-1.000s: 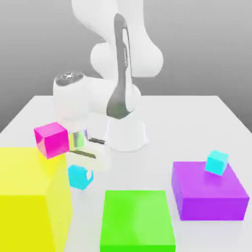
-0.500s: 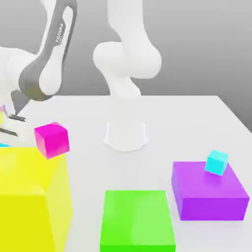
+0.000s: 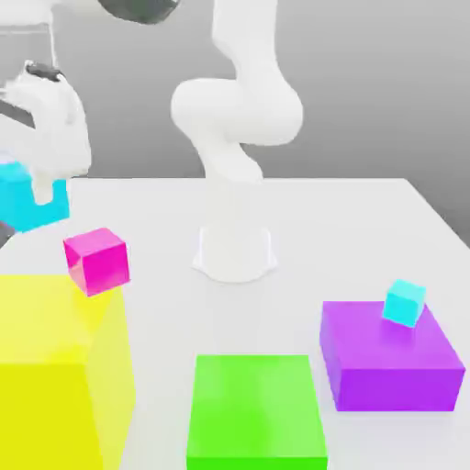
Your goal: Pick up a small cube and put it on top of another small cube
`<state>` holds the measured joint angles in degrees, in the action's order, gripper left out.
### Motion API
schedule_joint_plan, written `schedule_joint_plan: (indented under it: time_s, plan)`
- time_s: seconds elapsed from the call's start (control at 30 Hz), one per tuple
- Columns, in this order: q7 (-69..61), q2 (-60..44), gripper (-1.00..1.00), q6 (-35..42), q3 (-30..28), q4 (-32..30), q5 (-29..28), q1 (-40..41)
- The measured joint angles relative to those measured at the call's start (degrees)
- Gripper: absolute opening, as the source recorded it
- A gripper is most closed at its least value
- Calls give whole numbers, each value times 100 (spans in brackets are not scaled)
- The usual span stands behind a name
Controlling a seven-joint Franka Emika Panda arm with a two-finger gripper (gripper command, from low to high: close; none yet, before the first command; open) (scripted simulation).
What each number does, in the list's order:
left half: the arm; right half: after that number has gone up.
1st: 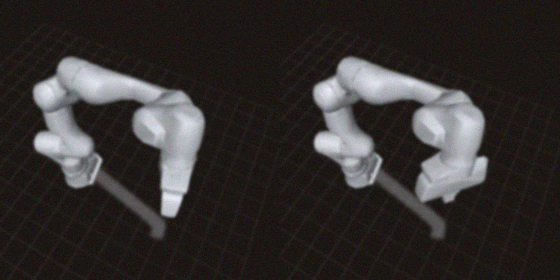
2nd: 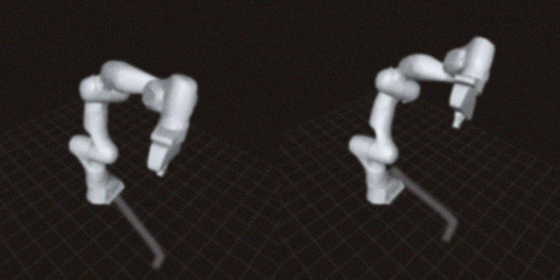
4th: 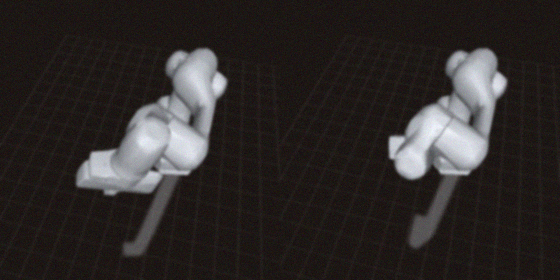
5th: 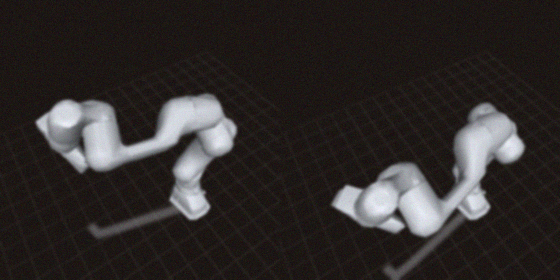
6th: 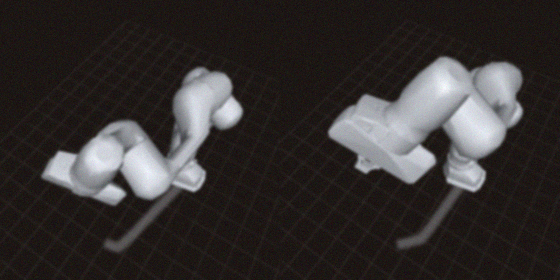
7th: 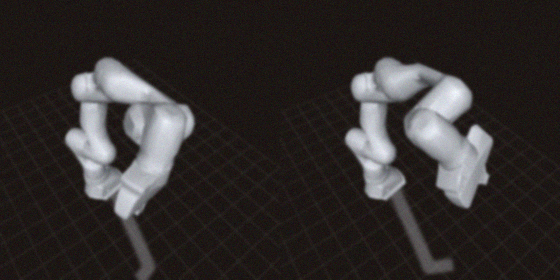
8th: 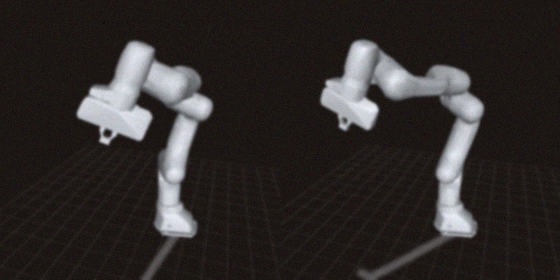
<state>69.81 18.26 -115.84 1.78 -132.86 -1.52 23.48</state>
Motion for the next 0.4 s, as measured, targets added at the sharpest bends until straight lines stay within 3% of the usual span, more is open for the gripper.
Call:
schedule_joint_plan:
  time_s: [0.1,0.2,0.23,0.4]
  plan:
    - [490,383,-100,119,2,-350,212,96]
    - [562,248,-100,-456,-26,-818,243,127]
    - [566,189,100,-640,-38,-946,245,117]
    - [566,189,100,-640,-38,-946,245,117]
